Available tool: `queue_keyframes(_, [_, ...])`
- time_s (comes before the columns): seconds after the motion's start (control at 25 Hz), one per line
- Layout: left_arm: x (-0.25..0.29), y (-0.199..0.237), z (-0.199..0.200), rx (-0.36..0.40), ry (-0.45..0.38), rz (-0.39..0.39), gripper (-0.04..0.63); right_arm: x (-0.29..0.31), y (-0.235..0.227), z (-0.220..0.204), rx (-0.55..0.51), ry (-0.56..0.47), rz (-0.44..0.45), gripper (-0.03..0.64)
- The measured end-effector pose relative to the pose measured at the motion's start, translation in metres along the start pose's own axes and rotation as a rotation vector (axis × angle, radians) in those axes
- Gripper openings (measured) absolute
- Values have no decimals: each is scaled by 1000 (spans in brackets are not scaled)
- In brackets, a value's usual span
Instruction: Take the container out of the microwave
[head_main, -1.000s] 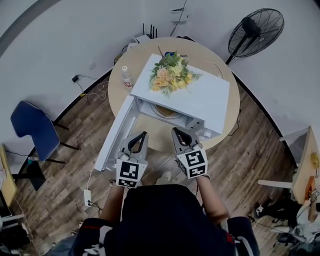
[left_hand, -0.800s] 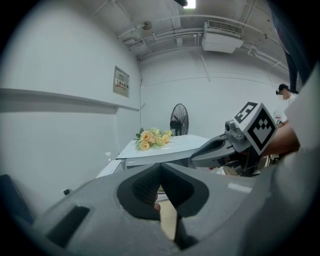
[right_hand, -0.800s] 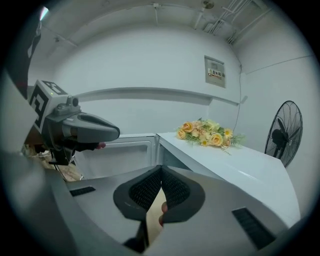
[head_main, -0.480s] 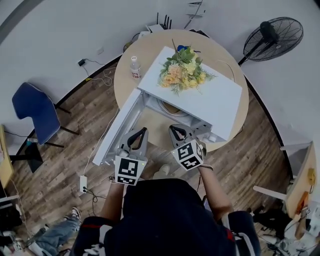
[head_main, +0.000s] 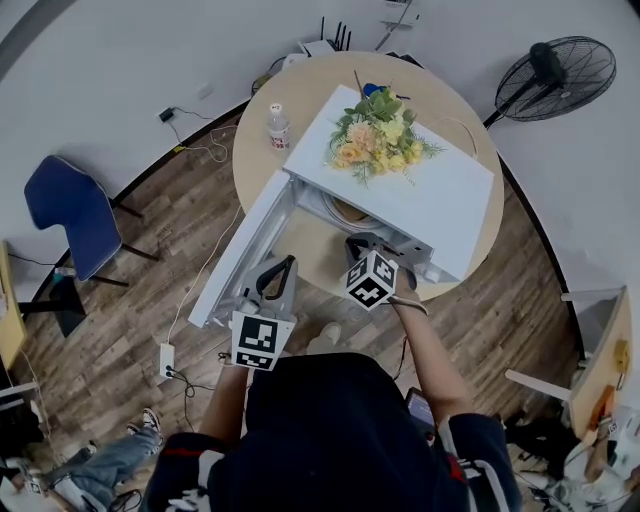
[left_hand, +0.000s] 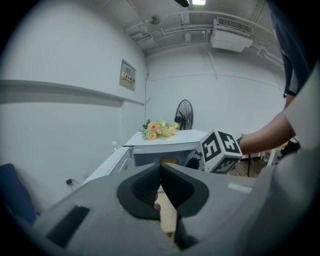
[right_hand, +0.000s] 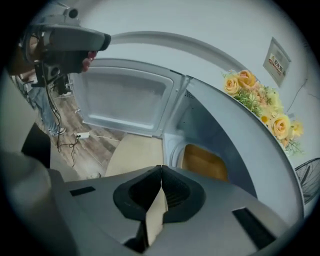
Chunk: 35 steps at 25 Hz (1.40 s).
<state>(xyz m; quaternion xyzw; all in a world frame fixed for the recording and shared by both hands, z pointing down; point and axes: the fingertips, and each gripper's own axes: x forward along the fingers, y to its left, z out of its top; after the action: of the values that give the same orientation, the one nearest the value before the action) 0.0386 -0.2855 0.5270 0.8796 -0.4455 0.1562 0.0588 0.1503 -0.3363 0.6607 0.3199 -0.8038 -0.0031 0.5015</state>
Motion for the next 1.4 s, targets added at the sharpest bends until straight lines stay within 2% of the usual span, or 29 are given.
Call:
queue_keyframes(0.08, [-1,1,-2,-5,1,0,12,10,-5,-2,-25,30,-9,9])
queue_keyframes(0.4, [-5,9,-11,-17,14,9,12,48,-29,-15,-110,126,-42,151])
queue_keyframes(0.6, [-10,15,-12,-20,18,19,12,67,-35,-17,-151,164,-26,186])
queue_keyframes(0.72, [-12,15,-14,-22,23,21,12,77,-35,-18,-188,184,-23,183])
queue_keyframes(0.88, [-15,14,-15,-22,25,19,12,82,-36,-20,-210,195,-26,146])
queue_keyframes(1.12, [-21,15,-16,-22,27,27,12,80,-35,-22,-249,206,-39,56])
queue_keyframes(1.4, [-27,16,-13,-22,9,35,12,70,-26,-12,-274,196,-8,53])
